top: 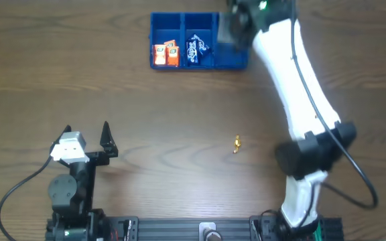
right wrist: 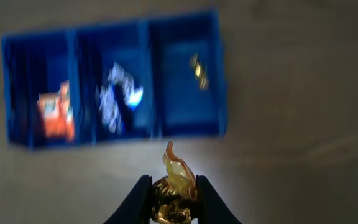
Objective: Sort Candies Into Trays
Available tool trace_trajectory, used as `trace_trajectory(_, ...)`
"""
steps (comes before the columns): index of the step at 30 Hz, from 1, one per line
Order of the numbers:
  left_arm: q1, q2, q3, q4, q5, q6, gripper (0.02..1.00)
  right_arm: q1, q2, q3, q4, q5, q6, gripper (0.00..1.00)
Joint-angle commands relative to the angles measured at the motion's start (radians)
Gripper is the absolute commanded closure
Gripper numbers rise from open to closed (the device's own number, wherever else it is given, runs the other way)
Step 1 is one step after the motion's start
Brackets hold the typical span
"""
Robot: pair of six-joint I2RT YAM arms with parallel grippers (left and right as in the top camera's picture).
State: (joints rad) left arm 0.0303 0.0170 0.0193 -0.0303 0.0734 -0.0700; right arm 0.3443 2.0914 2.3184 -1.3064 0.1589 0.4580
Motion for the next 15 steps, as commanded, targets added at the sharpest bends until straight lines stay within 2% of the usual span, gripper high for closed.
trace_trajectory(1,0.002,-0.004,-0.014,-0.042,0.013,0.014,0.020,-0.045,0.245,0.163,0.004,0.012,-0.097,0.888)
trace_trajectory(6,0.002,-0.004,-0.014,-0.042,0.013,0.014,0.020,-0.062,0.340,0.163,0.068,-0.006,-0.116,0.886)
trace_trajectory(12,0.002,-0.004,-0.014,-0.042,0.013,0.014,0.020,-0.067,0.357,0.161,0.094,-0.006,-0.115,0.829)
trace_trajectory(14,0.002,-0.004,-0.014,-0.042,0.013,0.014,0.020,-0.067,0.357,0.161,0.100,-0.006,-0.115,0.761)
trace_trajectory(15,0.002,-0.004,-0.014,-0.042,0.013,0.014,0.020,-0.067,0.357,0.161,0.101,-0.006,-0.115,0.680)
